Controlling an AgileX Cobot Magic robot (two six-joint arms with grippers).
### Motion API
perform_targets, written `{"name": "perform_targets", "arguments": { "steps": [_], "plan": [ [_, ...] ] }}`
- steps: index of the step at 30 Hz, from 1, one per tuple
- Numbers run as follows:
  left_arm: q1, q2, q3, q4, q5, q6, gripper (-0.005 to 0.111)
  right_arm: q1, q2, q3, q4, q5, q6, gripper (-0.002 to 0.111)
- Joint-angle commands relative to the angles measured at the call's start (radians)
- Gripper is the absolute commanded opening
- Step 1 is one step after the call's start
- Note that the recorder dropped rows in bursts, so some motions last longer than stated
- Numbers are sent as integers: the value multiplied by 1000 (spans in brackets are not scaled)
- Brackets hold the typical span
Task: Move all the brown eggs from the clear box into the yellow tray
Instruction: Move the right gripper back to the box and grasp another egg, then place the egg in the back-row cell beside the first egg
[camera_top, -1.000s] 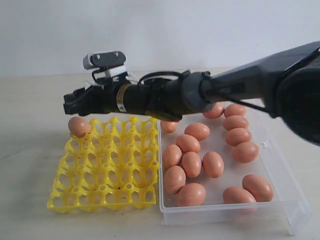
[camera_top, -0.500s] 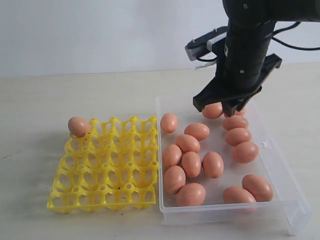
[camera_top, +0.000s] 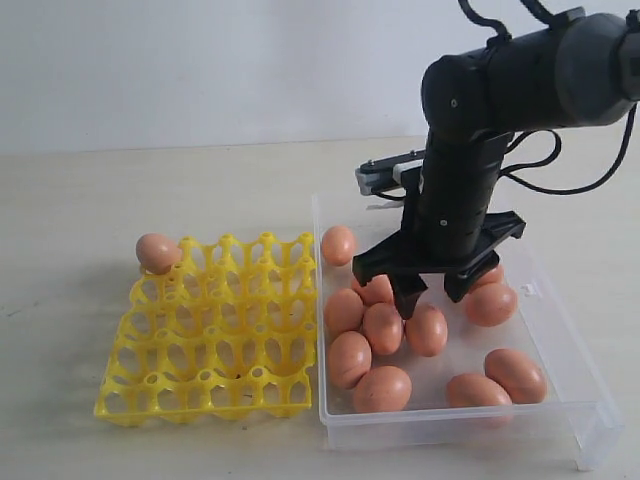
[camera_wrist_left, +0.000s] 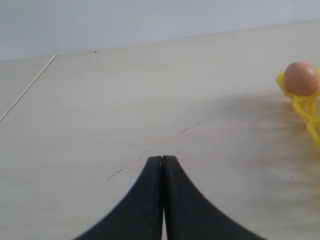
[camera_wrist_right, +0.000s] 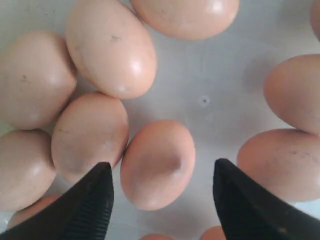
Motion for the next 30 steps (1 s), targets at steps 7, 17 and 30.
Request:
{"name": "perform_targets", "arguments": {
  "steps": [7,17,30],
  "plan": [
    [-5,-6,-4,-2,-9,-6,0,-4,102,4,0,-35,15,53],
    [-5,-6,-4,-2,-9,-6,0,-4,63,2,0,-11,-46,0],
    [-5,-6,-4,-2,-9,-6,0,145,-165,123,31,-1120,-197,0]
  ]
}}
